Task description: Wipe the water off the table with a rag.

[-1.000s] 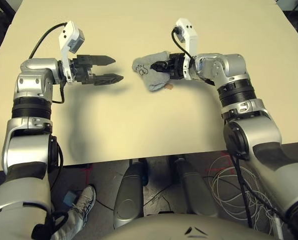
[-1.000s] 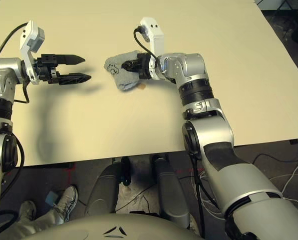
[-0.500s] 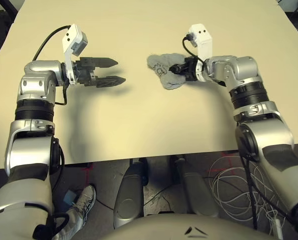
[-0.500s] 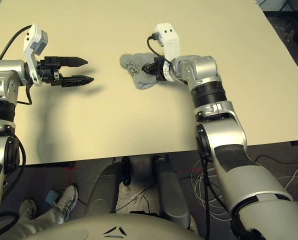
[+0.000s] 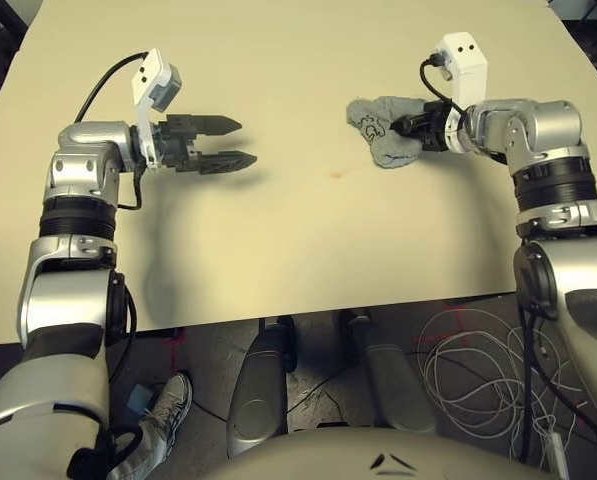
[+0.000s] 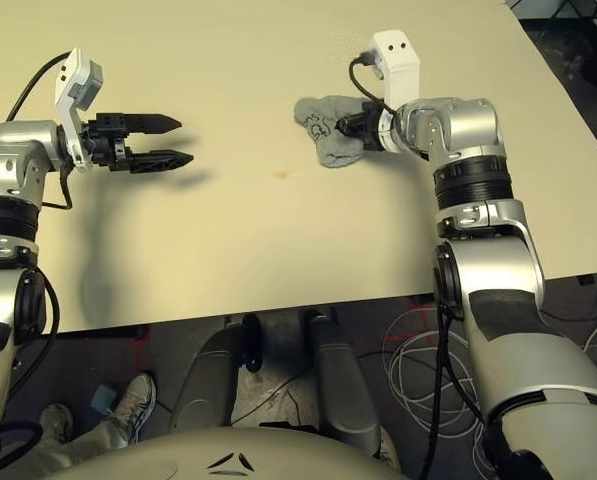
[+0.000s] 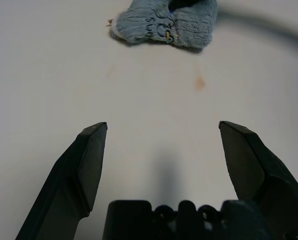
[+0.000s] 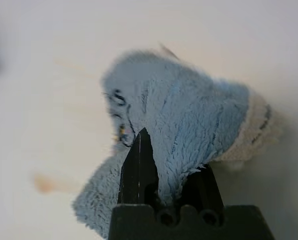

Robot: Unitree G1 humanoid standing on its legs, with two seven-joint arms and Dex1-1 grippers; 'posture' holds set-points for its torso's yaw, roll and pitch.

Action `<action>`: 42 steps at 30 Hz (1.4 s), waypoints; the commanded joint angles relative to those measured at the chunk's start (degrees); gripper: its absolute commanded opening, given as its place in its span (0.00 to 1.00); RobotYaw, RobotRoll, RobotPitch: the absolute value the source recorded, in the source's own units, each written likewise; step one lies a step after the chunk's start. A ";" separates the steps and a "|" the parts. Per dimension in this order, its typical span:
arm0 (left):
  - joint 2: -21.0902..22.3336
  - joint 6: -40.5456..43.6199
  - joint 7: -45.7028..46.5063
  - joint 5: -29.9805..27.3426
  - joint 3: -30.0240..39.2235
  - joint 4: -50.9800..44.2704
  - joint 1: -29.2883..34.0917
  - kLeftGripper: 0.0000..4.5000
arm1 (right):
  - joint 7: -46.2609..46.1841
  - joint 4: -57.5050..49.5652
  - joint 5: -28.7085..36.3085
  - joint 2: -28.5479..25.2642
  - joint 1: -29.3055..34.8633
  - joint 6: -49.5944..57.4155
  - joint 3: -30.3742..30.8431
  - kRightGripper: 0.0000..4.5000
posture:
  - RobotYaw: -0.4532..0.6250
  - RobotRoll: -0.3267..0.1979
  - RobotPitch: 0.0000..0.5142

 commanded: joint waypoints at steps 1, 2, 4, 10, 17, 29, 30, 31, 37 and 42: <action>0.06 -0.71 -0.57 0.88 -0.70 1.43 -0.63 1.00 | 0.23 -11.29 5.63 2.63 -0.84 6.77 -1.46 0.03 | 0.42 0.62 0.51; 0.09 -0.83 -0.61 0.88 -0.70 1.64 -0.72 1.00 | -0.16 -13.69 6.57 3.28 -0.20 8.37 -1.46 0.03 | 0.42 0.62 0.51; 0.14 -1.10 -0.62 0.94 -0.73 2.12 -0.86 1.00 | -1.15 -18.74 8.86 5.37 1.77 12.00 -1.56 0.03 | 0.42 0.62 0.51; 0.15 -1.09 -0.62 0.80 -0.85 2.17 -0.82 1.00 | -5.17 -25.82 11.57 11.05 10.39 15.86 -1.19 0.03 | 0.42 0.62 0.52; 0.35 -0.90 -0.71 0.93 -0.98 2.09 -0.83 1.00 | -6.50 -19.78 8.45 9.72 13.98 10.52 2.24 0.03 | 0.43 0.62 0.53; 0.17 -0.86 -0.70 0.95 -1.13 2.12 -0.72 1.00 | -8.01 -6.46 2.19 0.78 12.07 1.57 2.94 0.03 | 0.42 0.62 0.54; 0.09 -0.97 -0.67 1.02 -1.17 2.33 -0.90 1.00 | -8.33 -4.41 1.71 0.49 11.36 -0.07 2.61 0.03 | 0.42 0.62 0.53; 0.03 -1.02 -0.67 1.06 -1.21 2.48 -1.04 1.00 | -8.80 -2.19 1.08 0.16 10.50 -1.92 2.29 0.03 | 0.42 0.62 0.53; -0.18 -1.19 -0.58 1.05 -1.35 2.67 -1.33 1.00 | -8.66 6.42 -1.06 -1.33 6.43 -9.21 2.16 0.03 | 0.42 0.62 0.52; -0.18 -1.63 -0.44 1.06 -1.26 3.14 -1.46 1.00 | -5.78 3.75 1.46 -0.12 2.22 -8.32 1.26 0.03 | 0.42 0.62 0.50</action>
